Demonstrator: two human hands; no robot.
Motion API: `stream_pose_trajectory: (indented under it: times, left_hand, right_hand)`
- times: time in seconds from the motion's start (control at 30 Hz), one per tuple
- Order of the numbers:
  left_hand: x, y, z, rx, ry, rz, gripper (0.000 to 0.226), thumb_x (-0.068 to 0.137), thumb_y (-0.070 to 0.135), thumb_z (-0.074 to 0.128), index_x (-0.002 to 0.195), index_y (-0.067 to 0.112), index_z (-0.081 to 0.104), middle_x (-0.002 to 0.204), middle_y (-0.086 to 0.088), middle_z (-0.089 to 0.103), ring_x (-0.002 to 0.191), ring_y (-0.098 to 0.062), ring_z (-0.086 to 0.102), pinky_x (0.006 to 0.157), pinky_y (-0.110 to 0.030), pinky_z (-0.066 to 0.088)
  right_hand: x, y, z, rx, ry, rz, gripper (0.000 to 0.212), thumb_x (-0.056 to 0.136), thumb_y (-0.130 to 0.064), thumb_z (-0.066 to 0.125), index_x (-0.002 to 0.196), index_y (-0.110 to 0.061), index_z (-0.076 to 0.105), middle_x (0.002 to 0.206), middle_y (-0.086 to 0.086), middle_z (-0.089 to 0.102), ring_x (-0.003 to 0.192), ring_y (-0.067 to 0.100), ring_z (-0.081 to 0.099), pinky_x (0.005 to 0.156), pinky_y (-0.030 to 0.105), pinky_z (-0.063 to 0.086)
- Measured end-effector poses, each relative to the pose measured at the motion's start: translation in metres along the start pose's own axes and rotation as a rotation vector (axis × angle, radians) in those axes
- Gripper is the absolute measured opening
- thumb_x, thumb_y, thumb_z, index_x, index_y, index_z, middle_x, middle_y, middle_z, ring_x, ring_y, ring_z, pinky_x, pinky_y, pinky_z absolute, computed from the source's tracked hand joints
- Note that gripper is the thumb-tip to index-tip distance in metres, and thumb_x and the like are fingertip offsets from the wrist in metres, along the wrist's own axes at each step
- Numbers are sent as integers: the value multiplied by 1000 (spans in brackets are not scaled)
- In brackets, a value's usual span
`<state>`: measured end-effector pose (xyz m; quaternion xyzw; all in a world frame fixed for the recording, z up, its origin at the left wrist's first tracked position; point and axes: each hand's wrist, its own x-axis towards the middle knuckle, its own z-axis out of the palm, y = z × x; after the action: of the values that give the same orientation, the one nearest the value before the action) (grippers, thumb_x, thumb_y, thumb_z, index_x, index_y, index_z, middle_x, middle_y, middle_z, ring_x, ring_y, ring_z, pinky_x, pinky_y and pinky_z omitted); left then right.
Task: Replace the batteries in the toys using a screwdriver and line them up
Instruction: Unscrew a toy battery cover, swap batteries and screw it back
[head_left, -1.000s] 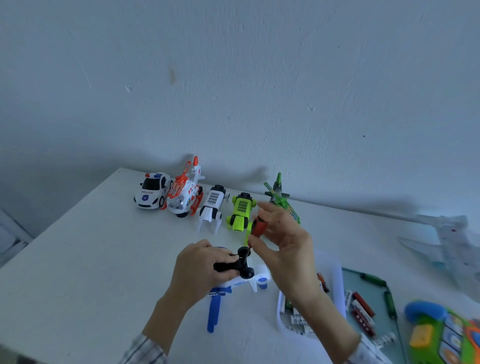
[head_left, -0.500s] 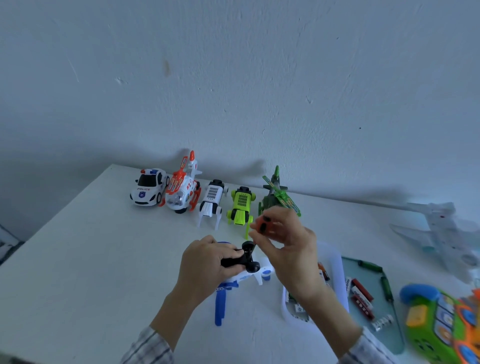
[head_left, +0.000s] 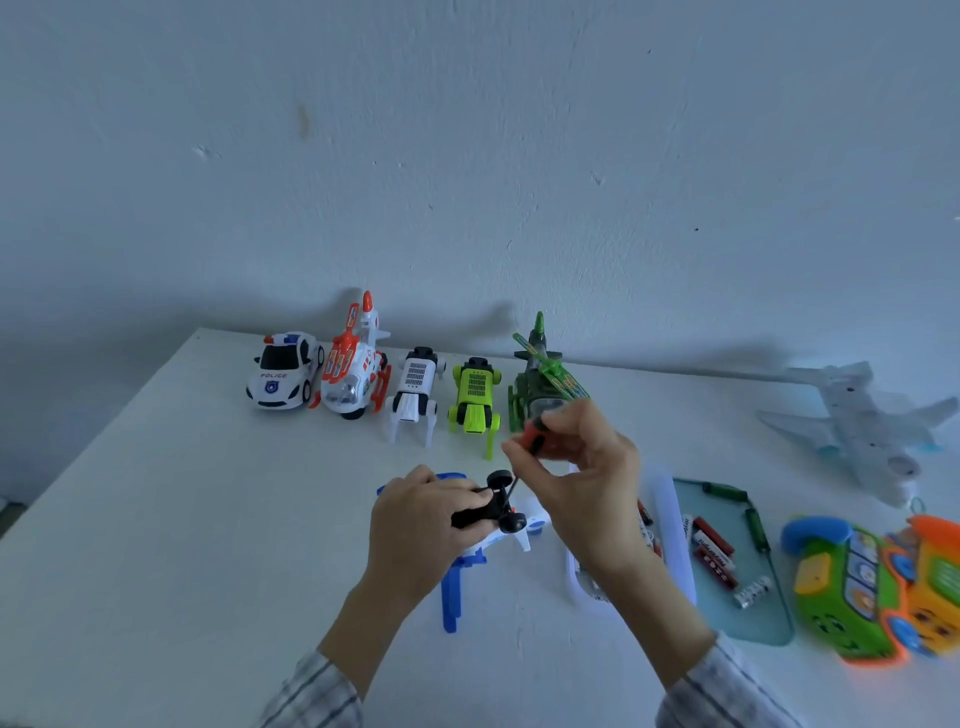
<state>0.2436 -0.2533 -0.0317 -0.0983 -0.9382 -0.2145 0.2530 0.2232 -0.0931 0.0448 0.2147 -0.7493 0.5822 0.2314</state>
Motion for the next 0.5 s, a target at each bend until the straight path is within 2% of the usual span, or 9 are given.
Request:
stream_pose_trajectory:
  times: [0.13, 0.2, 0.3, 0.37, 0.43, 0.5]
  left_hand:
    - [-5, 1, 0, -28, -3, -4, 25, 69, 49, 64, 84, 35, 77, 80, 26, 70, 60, -4, 47, 51, -21, 39]
    - [-5, 2, -2, -10, -12, 24, 24, 70, 49, 64, 84, 34, 76, 78, 23, 70, 61, -4, 50, 54, -20, 35]
    - [-3, 3, -5, -19, -25, 24, 28, 75, 52, 56, 82, 33, 75, 74, 22, 68, 61, -5, 50, 51, -23, 39]
    - [-3, 1, -12, -34, -44, -42, 31, 74, 58, 53, 80, 35, 74, 67, 22, 64, 59, -4, 49, 48, -24, 43]
    - [-2, 3, -23, -78, -63, -164, 40, 70, 70, 50, 82, 40, 72, 59, 19, 56, 57, -2, 50, 48, -22, 44]
    - [2, 9, -37, -173, -94, -271, 48, 63, 84, 45, 85, 50, 69, 61, 16, 55, 60, -3, 54, 53, -20, 42]
  right_hand:
    - [-5, 0, 4, 7, 110, 23, 60, 64, -3, 86, 79, -42, 42, 70, -10, 60, 60, 9, 63, 60, 19, 53]
    - [-5, -2, 7, 9, 106, 65, 60, 64, -7, 86, 83, -41, 41, 69, -12, 58, 61, 8, 61, 60, 18, 51]
    - [11, -13, 3, 180, 93, 283, 45, 70, -10, 82, 92, -28, 46, 72, -2, 56, 63, 22, 60, 61, 31, 54]
    - [28, -16, -10, 289, 191, 360, 30, 78, -10, 76, 94, -16, 52, 66, -2, 53, 57, 26, 56, 58, 36, 53]
    - [46, -18, -35, 317, 305, 339, 13, 87, -11, 67, 91, -9, 55, 62, 0, 49, 53, 22, 51, 54, 32, 49]
    - [57, -15, -60, 335, 369, 326, 10, 93, -11, 58, 84, -12, 53, 64, 5, 45, 52, 20, 48, 49, 28, 44]
